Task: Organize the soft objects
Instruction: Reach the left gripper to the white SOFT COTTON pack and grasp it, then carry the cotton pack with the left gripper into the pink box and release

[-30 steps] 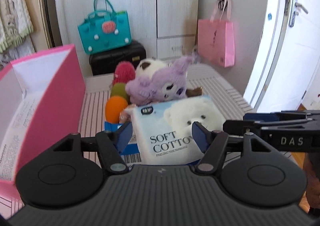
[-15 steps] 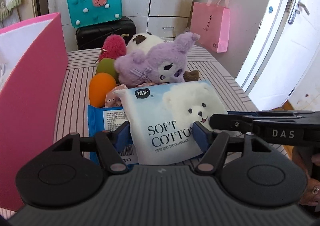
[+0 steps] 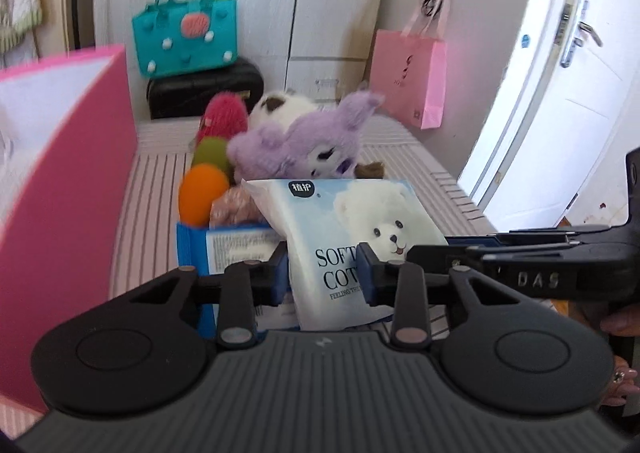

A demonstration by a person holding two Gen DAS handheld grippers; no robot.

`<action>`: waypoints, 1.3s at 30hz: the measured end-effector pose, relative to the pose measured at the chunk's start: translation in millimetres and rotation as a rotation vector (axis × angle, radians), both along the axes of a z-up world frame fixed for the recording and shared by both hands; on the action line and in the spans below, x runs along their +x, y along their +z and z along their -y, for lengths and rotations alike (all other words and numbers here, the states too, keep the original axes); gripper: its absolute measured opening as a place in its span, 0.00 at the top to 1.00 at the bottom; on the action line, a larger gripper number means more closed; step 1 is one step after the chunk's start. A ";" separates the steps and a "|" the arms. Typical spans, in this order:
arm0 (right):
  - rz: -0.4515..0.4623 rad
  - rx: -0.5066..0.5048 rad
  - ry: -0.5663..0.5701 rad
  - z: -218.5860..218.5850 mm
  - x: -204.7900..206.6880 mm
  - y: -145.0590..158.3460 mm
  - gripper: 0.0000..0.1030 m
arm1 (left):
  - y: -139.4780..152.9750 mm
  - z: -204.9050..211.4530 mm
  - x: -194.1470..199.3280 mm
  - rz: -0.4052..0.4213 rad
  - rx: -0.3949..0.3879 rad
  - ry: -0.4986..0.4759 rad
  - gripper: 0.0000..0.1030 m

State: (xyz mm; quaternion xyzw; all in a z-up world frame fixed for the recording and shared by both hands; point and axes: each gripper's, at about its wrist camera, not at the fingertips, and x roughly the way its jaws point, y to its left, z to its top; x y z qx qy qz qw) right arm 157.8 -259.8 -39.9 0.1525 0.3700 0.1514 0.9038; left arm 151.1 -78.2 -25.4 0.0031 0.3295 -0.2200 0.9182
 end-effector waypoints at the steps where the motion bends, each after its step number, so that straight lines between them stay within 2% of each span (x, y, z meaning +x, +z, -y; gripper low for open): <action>1: 0.015 -0.014 0.014 -3.1 -4.0 5.0 0.65 | 5.7 -0.3 -4.1 0.021 0.009 -0.005 0.68; 7: 0.062 0.019 0.057 -7.3 -17.8 38.1 0.61 | 44.0 -10.5 -35.1 0.134 0.071 -0.058 0.65; 13: 0.150 -0.023 0.119 -33.3 -27.4 65.7 0.60 | 57.2 -37.4 -59.6 0.216 0.053 -0.009 0.65; 19: 0.212 -0.014 0.212 -65.8 -24.3 85.8 0.60 | 77.0 -74.1 -67.7 0.248 0.095 0.056 0.68; 24: 0.288 -0.025 0.306 -99.5 -21.2 105.5 0.60 | 97.4 -101.2 -71.9 0.335 0.163 0.105 0.69; 27: 0.328 -0.047 0.361 -119.8 -10.6 117.0 0.60 | 105.2 -117.7 -55.5 0.315 0.183 0.138 0.69; 31: 0.335 -0.086 0.405 -146.7 16.6 129.5 0.60 | 108.9 -141.6 -18.2 0.255 0.197 0.168 0.69; 36: 0.260 -0.084 0.444 -174.0 70.4 132.3 0.60 | 108.2 -178.9 42.0 0.125 0.138 0.216 0.69; 39: 0.186 -0.067 0.441 -187.0 106.1 126.4 0.60 | 104.0 -193.5 74.5 0.090 0.152 0.241 0.69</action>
